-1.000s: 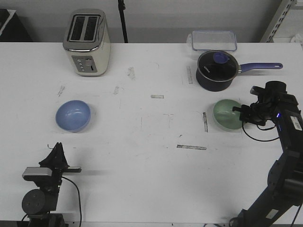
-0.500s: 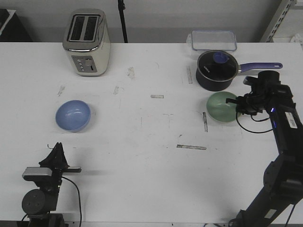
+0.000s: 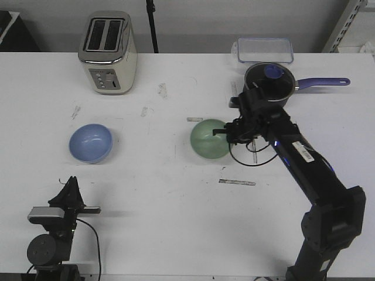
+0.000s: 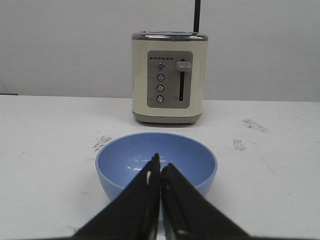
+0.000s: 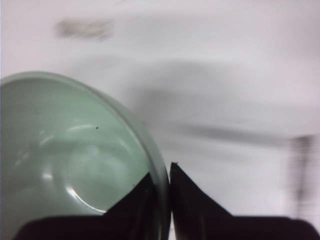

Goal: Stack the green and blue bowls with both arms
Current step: 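Slide the green bowl with the right gripper toward the table center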

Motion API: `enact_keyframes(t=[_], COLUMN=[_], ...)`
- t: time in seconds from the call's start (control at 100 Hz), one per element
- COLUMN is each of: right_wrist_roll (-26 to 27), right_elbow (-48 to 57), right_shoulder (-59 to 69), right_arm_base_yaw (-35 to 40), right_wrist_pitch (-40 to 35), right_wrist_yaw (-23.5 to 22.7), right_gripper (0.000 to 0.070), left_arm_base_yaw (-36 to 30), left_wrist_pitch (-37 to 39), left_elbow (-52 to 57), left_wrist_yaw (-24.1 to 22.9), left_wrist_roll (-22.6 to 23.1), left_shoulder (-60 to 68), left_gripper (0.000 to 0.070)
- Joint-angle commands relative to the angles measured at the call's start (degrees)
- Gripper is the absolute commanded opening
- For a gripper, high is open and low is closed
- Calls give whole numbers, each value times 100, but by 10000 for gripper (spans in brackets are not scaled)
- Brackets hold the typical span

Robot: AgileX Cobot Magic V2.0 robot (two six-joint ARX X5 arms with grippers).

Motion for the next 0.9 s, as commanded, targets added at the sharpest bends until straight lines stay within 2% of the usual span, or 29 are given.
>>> enact_keyframes(t=[0.0, 0.23, 0.49, 0.89], right_wrist_roll=[243, 243, 133, 87], right_elbow=[109, 107, 107, 107], right_shoulder=[234, 514, 656, 763], right_arm_base_yaw=[201, 616, 758, 809], right_wrist_pitch=[118, 269, 518, 501], right_wrist_yaw=[42, 42, 35, -7], right_gripper=[1, 1, 1, 3], left_arm_base_yaw=[9, 9, 9, 9], left_wrist_pitch=[85, 83, 85, 85], left_elbow=[-125, -125, -125, -125], left_wrist_yaw=[4, 4, 4, 4], left_wrist_roll=[-52, -52, -52, -52], left_shoulder=[-11, -11, -11, -11], left_gripper=[2, 2, 2, 2])
